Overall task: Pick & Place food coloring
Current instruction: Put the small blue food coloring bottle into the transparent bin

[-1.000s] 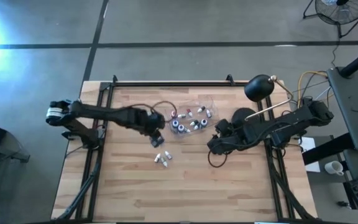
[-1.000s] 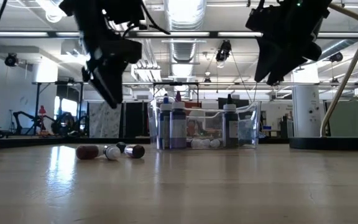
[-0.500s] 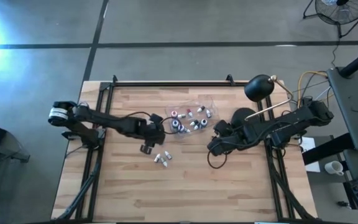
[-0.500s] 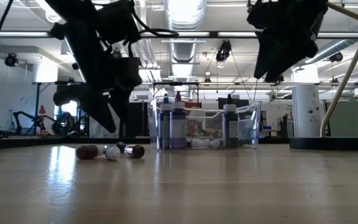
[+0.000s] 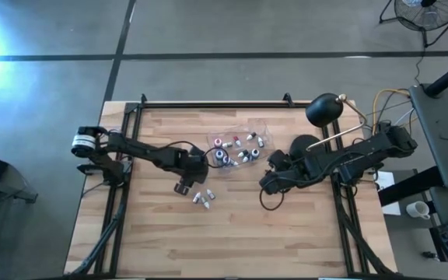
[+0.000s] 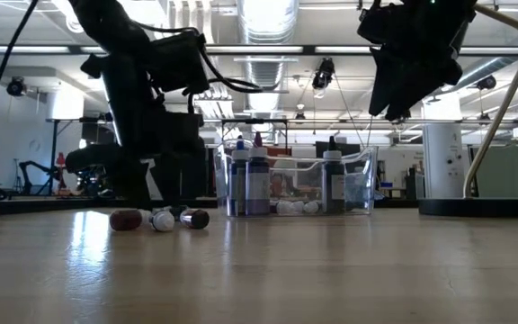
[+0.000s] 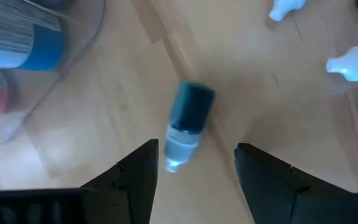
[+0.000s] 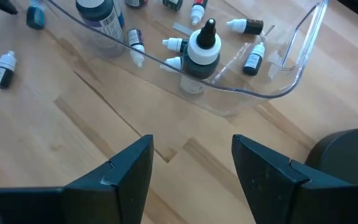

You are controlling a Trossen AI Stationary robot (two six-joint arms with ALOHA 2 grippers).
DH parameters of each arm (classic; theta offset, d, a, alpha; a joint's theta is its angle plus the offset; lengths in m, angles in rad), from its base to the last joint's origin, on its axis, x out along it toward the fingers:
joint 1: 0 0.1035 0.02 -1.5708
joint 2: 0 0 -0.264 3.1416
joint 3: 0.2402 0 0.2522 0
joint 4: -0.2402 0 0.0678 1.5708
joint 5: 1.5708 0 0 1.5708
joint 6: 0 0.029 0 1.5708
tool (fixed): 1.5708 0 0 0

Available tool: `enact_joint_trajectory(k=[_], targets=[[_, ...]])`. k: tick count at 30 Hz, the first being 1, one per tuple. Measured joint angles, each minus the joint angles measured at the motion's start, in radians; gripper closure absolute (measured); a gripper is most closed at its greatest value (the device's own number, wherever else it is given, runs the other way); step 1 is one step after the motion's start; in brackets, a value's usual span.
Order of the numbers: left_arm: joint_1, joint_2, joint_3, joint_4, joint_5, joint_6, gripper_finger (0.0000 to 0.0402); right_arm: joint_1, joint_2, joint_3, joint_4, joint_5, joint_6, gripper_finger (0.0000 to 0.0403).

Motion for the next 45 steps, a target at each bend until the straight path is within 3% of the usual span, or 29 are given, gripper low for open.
enact_joint_trajectory(k=[18, 30, 40, 45], targets=[[0.000, 0.004, 0.000, -0.019, 0.100, -0.414, 0.0288, -0.020, 0.000, -0.023, -0.003, 0.009, 0.033, 0.0193], [0.000, 0.012, 0.000, 0.028, 0.099, -0.411, 0.0294, -0.024, 0.000, -0.023, -0.003, 0.008, 0.044, 0.0193], [-0.001, 0.019, 0.002, 0.018, 0.061, -0.416, 0.0357, -0.024, 0.000, -0.025, -0.004, 0.008, 0.043, 0.0193], [-0.004, -0.026, 0.068, -0.185, 0.054, -0.473, 0.0372, -0.024, -0.001, -0.026, -0.005, 0.006, 0.041, 0.0193]])
